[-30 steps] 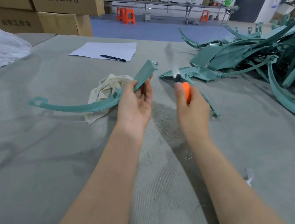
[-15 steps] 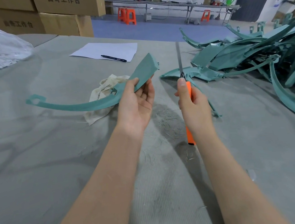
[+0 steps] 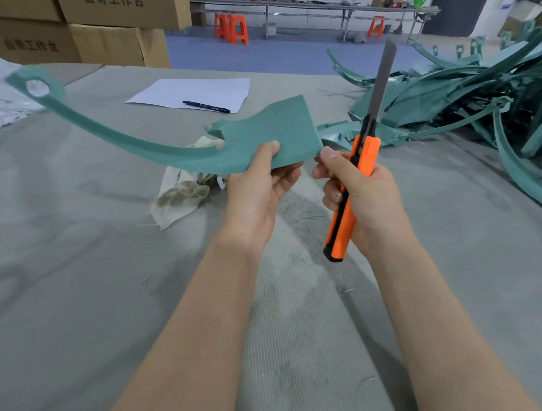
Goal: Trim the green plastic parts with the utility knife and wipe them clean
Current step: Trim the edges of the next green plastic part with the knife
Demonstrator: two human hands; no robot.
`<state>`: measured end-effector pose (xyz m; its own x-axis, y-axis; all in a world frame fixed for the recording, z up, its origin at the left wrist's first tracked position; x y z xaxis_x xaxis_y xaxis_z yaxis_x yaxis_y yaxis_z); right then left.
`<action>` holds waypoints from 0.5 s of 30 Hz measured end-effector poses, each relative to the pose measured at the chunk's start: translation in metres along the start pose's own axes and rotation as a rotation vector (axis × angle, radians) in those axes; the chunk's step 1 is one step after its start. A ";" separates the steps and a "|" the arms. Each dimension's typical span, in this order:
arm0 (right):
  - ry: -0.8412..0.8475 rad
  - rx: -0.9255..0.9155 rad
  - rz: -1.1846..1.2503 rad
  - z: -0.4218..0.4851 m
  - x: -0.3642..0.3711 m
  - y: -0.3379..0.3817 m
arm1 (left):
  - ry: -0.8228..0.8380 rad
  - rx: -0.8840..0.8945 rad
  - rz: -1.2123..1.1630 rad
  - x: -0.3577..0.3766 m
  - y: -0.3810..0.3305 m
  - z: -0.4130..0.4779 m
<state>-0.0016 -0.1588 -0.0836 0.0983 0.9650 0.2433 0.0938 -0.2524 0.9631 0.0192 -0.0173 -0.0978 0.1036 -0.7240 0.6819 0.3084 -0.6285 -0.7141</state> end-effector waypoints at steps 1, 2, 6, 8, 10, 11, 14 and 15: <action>0.006 -0.005 0.009 0.000 0.000 0.001 | 0.012 0.003 0.009 0.001 0.000 0.000; 0.013 -0.010 0.011 -0.001 0.001 0.002 | 0.020 0.003 0.013 0.002 0.000 -0.001; 0.072 -0.021 0.029 -0.004 0.005 0.003 | 0.031 -0.018 -0.010 0.003 0.001 -0.001; 0.091 -0.022 0.043 -0.005 0.007 0.004 | 0.042 -0.026 -0.033 0.004 0.001 -0.001; 0.095 -0.025 0.050 -0.005 0.007 0.005 | 0.048 -0.026 -0.043 0.004 0.001 -0.001; 0.095 -0.026 0.050 -0.006 0.006 0.005 | 0.046 -0.024 -0.043 0.004 0.001 -0.001; 0.071 -0.030 0.029 -0.006 0.005 0.005 | 0.046 0.003 -0.021 0.003 0.000 0.000; 0.054 -0.029 0.022 -0.006 0.004 0.004 | 0.047 0.019 -0.009 0.002 -0.001 0.001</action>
<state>-0.0064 -0.1560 -0.0778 0.0469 0.9617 0.2700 0.0631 -0.2726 0.9601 0.0200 -0.0176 -0.0953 0.0562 -0.7309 0.6802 0.3270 -0.6302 -0.7042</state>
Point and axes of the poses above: each hand's wrist, its own z-axis towards the middle knuckle, its own x-axis out of the palm, y = z × x, the point moved 10 cm from there along z, towards the middle knuckle, and after that the axes turned 15 degrees about x, right-handed, at the moved point
